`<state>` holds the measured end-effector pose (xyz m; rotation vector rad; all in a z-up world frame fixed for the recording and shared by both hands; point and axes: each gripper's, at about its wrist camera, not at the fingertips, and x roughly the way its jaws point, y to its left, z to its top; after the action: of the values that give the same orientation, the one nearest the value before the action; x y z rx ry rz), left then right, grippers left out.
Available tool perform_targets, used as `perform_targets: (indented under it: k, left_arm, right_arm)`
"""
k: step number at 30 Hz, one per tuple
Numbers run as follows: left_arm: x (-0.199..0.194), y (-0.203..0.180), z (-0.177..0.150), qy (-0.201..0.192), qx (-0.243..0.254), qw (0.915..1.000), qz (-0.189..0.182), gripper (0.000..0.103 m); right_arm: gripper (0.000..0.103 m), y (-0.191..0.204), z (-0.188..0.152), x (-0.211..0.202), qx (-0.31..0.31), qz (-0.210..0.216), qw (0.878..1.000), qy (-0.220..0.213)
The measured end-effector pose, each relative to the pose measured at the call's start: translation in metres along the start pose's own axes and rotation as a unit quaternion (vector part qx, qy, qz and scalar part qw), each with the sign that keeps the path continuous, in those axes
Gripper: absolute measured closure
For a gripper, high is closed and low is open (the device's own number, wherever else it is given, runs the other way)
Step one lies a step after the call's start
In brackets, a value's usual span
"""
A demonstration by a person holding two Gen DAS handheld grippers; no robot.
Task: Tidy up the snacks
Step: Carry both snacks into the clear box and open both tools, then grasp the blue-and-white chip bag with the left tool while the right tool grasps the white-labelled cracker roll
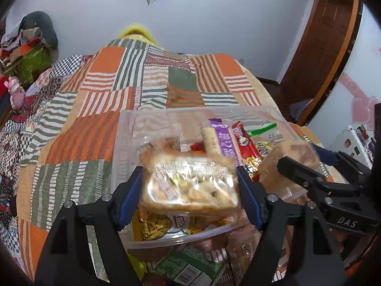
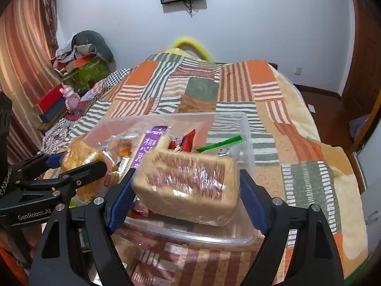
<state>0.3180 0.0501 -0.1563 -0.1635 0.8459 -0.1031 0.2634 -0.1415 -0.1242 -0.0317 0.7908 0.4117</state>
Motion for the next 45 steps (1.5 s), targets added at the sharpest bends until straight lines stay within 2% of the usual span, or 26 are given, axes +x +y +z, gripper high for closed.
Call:
perform_targets:
  k: [5,13,18,24,27,29,32,35,37,39,45]
  left_arm:
    - [-0.015,-0.002,-0.001,-0.007,0.003,1.0,-0.006,0.026]
    - [-0.057,0.002,-0.015,-0.026,0.014,0.9996,0.001,0.018]
    - [-0.077,0.01,-0.037,-0.022,0.012,0.9997,0.006,0.015]
    - [-0.083,0.014,-0.068,0.003,0.012,0.9999,0.004,0.015]
    - [-0.085,0.013,-0.081,0.011,0.018,0.9997,0.007,0.015]
    - [-0.087,0.012,-0.087,0.017,0.02,0.9996,0.007,0.015]
    - [-0.087,0.01,-0.094,0.026,0.016,0.9995,-0.006,0.015]
    - [-0.087,0.004,-0.101,0.03,0.02,0.9993,-0.01,0.015]
    - [-0.085,0.0,-0.103,0.035,0.018,0.9991,-0.015,0.015]
    - [-0.083,-0.003,-0.108,0.043,0.015,0.9987,-0.021,0.015]
    - [-0.075,-0.01,-0.125,0.067,0.006,0.9972,-0.033,0.014]
  right_arm:
    - [0.021,0.003,0.001,-0.014,-0.018,-0.006,1.0,-0.014]
    - [0.021,0.012,-0.013,-0.037,-0.024,0.015,1.0,-0.011]
    - [0.021,0.028,-0.04,-0.038,-0.038,0.032,0.999,0.019]
    - [0.021,0.05,-0.06,-0.023,-0.049,0.051,0.996,0.058]
    - [0.021,0.059,-0.065,-0.007,-0.059,0.042,0.994,0.076]
    - [0.024,0.062,-0.068,0.002,-0.063,0.04,0.993,0.091]
    - [0.033,0.062,-0.071,0.009,-0.062,0.048,0.991,0.105]
    - [0.049,0.062,-0.073,0.008,-0.064,0.066,0.989,0.118]
    - [0.065,0.062,-0.079,0.009,-0.072,0.07,0.986,0.13]
    - [0.068,0.061,-0.088,0.003,-0.08,0.06,0.987,0.124]
    - [0.069,0.038,-0.098,-0.02,-0.059,0.054,0.99,0.114]
